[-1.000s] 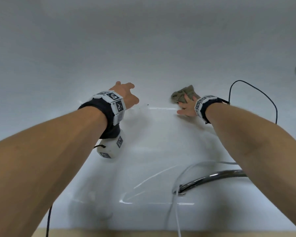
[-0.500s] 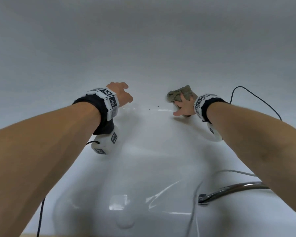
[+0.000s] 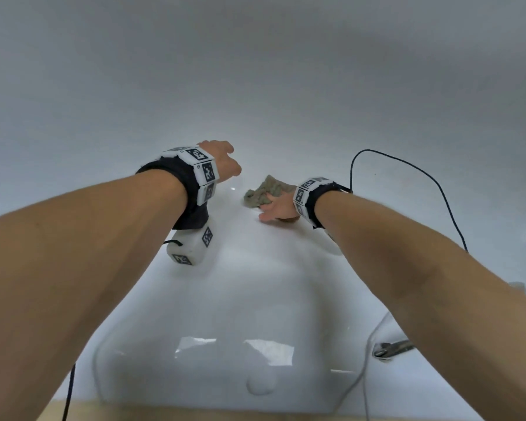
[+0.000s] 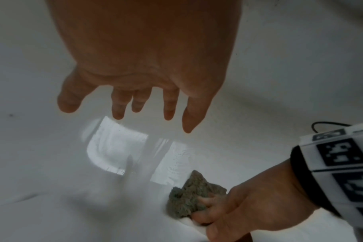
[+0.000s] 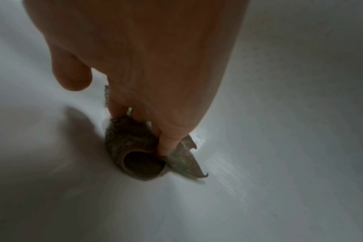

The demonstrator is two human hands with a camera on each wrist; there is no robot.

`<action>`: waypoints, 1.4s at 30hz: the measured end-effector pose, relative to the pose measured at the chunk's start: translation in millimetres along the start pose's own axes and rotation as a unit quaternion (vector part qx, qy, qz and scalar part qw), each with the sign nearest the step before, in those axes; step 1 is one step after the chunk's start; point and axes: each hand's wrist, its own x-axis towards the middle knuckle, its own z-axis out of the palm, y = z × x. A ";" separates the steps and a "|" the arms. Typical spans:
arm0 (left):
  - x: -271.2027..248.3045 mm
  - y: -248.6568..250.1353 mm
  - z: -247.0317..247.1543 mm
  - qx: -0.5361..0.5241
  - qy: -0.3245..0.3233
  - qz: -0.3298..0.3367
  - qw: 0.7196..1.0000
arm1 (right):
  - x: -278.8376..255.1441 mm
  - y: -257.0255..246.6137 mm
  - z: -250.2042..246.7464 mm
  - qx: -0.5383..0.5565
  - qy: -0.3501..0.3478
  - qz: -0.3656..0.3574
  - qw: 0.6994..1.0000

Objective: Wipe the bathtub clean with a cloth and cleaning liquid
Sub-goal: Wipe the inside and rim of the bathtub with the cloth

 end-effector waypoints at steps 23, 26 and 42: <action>-82.6 179.3 82.7 -0.044 0.012 -0.016 0.999 | -110.9 250.4 128.7 0.161 -0.009 0.130 0.978; -90.4 200.9 89.2 -0.049 0.012 -0.019 0.999 | -134.6 292.9 155.0 0.156 -0.038 0.164 0.973; -90.3 250.7 93.4 0.012 -0.013 0.040 0.999 | -152.8 263.6 155.4 0.253 -0.002 0.110 0.961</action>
